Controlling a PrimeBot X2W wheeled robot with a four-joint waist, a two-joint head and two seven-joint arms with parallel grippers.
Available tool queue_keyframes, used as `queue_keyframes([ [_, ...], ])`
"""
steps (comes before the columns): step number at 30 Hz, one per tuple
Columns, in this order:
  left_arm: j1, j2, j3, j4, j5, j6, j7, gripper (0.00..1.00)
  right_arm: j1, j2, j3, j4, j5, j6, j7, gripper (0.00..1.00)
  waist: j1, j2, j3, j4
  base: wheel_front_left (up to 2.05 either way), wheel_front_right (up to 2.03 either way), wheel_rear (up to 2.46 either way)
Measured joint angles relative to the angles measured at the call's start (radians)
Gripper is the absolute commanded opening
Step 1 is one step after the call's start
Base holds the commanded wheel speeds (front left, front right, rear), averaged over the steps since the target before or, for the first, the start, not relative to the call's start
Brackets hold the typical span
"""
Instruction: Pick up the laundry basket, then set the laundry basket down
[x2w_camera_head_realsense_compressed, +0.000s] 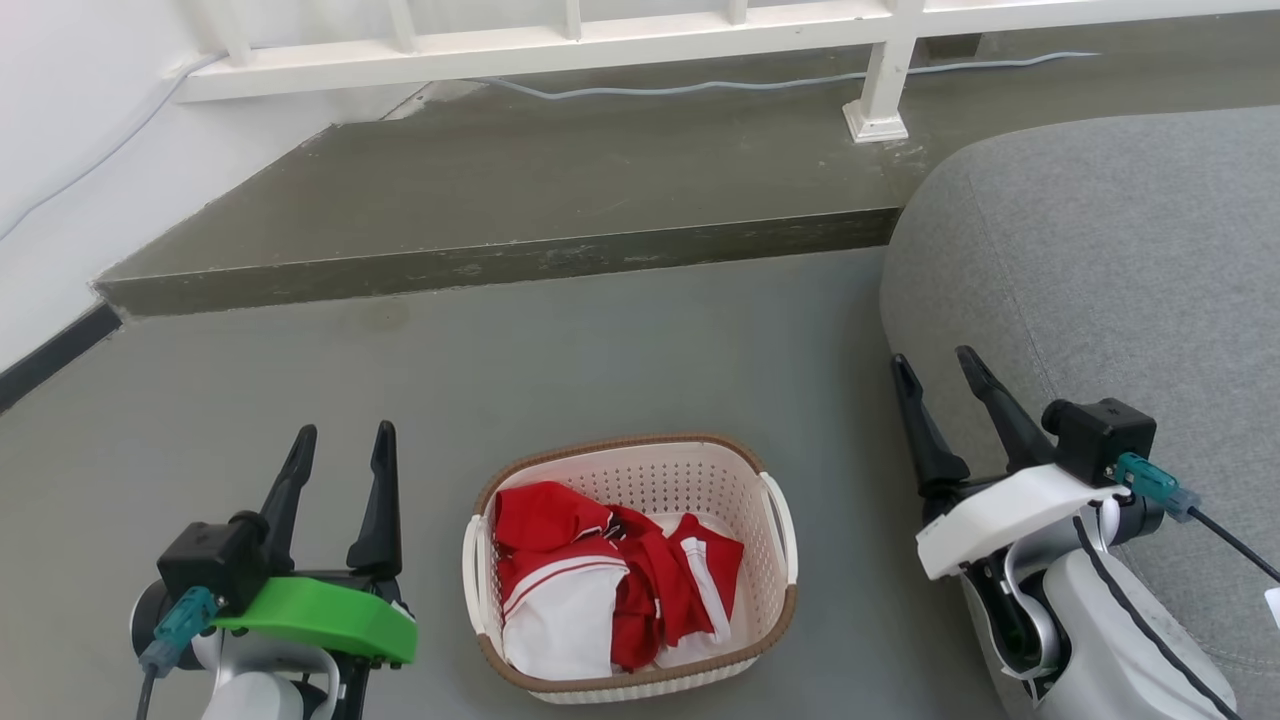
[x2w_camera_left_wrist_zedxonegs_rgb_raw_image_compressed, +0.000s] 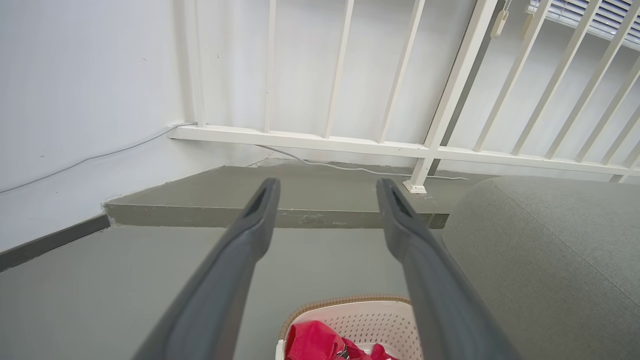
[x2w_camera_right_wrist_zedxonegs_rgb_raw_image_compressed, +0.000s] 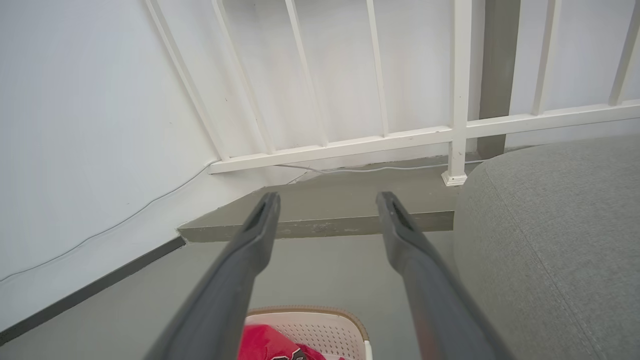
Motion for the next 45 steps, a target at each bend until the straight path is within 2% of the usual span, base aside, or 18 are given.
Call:
queue_keyframes([
  [8, 0.002, -0.004, -0.001, 0.000, 0.003, -0.010, 0.000, 1.00, 0.001, 0.007, -0.003, 0.000, -0.009, 0.008, 0.000, 1.00, 0.0000, 0.0000, 0.001, 0.000, 0.00, 0.00, 0.00],
  [9, 0.003, -0.005, -0.003, 0.003, 0.003, -0.010, 0.000, 0.00, 0.002, 0.008, -0.003, 0.002, -0.011, 0.008, 0.000, 0.00, 0.0000, 0.0000, 0.001, 0.000, 0.00, 0.00, 0.00],
  [18, 0.026, -0.016, -0.011, 0.052, -0.027, -0.009, 0.010, 0.00, 0.055, 0.025, -0.007, 0.042, 0.017, 0.007, 0.007, 0.00, 0.0000, 0.0000, -0.001, 0.001, 0.00, 0.00, 0.00],
  [45, 0.026, -0.028, 0.062, 0.071, -0.382, -0.022, 0.112, 0.00, 0.059, 0.050, -0.139, 0.029, 0.363, 0.041, 0.107, 0.00, 0.0000, 0.0000, -0.013, 0.011, 0.00, 0.00, 0.00],
])
